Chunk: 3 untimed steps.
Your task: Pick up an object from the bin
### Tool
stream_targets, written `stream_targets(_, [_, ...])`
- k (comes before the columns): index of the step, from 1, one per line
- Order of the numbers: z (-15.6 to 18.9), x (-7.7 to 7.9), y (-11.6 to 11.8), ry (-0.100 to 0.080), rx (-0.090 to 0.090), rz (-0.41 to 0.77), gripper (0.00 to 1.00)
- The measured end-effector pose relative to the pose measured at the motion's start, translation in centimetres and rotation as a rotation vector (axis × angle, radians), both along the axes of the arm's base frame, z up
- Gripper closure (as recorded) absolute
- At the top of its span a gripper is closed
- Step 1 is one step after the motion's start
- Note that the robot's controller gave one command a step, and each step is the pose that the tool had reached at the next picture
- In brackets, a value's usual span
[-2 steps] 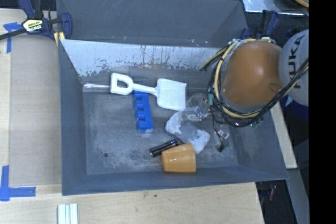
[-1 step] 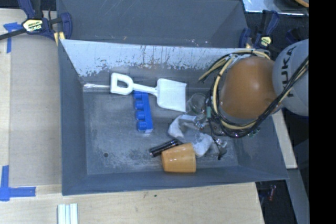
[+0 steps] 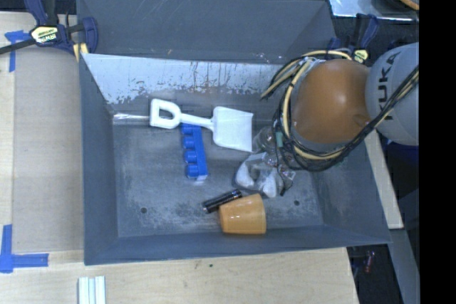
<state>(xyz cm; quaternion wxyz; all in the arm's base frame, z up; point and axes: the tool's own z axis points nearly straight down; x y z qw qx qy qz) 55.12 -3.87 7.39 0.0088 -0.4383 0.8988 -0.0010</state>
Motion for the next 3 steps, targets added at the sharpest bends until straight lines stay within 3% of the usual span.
stream_targets(2, [0.7,0.0,0.1,-0.003,0.001,0.0,1.0])
stream_targets(3, [2.8,-0.1,0.0,-0.001,0.001,-0.003,1.0])
